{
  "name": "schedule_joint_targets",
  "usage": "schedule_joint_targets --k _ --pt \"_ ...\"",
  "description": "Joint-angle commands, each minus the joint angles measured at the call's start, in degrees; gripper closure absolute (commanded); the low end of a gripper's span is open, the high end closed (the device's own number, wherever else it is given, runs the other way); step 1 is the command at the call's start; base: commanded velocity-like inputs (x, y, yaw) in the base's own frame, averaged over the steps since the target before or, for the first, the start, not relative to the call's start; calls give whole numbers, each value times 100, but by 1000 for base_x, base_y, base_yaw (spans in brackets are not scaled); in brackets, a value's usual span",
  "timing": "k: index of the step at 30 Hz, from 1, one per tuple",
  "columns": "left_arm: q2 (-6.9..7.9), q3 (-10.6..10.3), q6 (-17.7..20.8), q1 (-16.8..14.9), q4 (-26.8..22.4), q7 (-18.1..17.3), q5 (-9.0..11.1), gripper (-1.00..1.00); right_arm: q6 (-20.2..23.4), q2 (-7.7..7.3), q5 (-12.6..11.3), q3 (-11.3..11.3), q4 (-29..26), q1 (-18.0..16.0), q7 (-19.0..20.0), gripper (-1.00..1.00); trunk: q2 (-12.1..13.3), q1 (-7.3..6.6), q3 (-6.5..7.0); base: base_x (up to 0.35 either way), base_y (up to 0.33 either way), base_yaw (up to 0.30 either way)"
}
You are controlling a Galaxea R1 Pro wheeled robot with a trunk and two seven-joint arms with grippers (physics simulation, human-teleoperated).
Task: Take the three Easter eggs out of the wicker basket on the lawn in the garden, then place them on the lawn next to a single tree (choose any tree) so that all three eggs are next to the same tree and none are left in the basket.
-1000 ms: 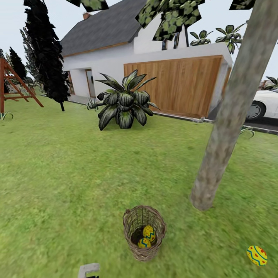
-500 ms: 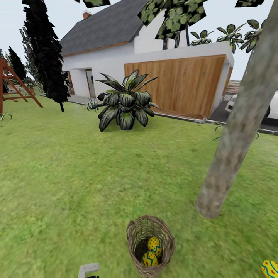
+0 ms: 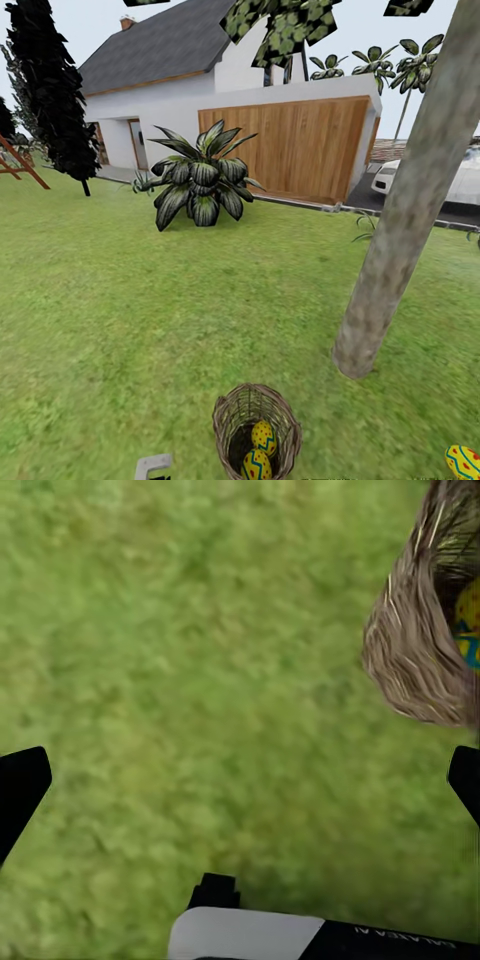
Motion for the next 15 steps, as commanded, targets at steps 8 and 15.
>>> schedule_joint_targets --k 8,15 --pt "3 -50 -17 -3 -7 29 48 -100 -19 19 -3 -30 6 -6 27 -100 -12 4 -3 12 6 -186" --pt "5 -50 -18 -3 -7 31 49 -100 -6 46 -2 -16 1 -6 -10 -100 -12 4 -2 2 1 -28"
